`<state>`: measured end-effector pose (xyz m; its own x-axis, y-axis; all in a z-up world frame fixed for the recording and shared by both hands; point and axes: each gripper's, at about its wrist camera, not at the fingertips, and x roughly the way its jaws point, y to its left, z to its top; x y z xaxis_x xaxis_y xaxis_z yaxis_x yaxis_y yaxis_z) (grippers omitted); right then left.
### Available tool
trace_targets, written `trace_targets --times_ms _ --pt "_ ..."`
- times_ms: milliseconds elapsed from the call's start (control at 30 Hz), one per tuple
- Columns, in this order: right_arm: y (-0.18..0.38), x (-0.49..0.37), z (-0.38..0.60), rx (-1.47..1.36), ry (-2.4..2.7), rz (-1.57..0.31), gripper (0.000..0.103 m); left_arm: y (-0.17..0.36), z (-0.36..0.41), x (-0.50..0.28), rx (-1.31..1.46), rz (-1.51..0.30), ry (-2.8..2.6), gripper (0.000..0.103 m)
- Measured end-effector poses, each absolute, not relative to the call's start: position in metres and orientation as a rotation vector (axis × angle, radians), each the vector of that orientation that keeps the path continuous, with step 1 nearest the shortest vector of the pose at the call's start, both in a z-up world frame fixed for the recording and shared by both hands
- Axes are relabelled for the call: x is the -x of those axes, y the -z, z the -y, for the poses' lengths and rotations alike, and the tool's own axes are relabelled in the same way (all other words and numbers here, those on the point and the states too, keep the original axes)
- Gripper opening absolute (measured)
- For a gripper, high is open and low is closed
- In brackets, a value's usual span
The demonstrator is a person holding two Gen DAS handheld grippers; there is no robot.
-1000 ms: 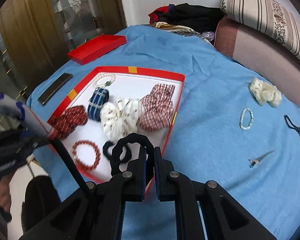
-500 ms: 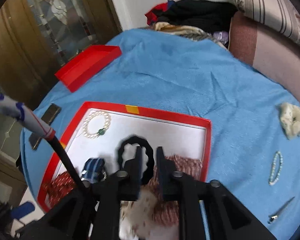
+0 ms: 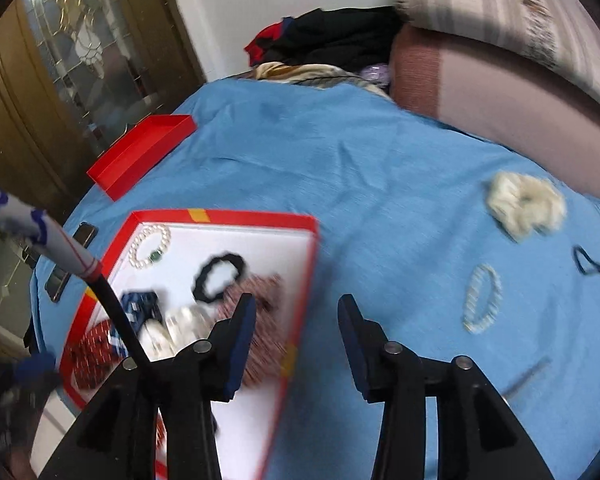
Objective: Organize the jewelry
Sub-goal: 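Grasp the white bead bracelet on the cloth with the left tool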
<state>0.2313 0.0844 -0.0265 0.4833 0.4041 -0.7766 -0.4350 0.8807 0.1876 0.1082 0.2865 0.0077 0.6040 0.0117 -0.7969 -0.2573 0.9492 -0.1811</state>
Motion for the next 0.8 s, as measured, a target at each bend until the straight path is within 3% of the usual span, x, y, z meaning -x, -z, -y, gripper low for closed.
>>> trace_targets --times_ms 300,500,800 --pt "0.033 -0.197 0.052 -0.059 -0.31 -0.944 0.046 0.029 -0.279 -0.186 0.048 -1.001 -0.357 0.041" --pt "0.051 -0.194 0.13 -0.143 -0.165 -0.981 0.046 -0.001 -0.282 -0.17 0.125 -0.939 -0.36 0.041" --pt "0.07 -0.217 0.118 -0.222 -0.238 -0.987 0.046 -0.027 -0.197 -0.196 0.177 -0.931 -0.07 0.043"
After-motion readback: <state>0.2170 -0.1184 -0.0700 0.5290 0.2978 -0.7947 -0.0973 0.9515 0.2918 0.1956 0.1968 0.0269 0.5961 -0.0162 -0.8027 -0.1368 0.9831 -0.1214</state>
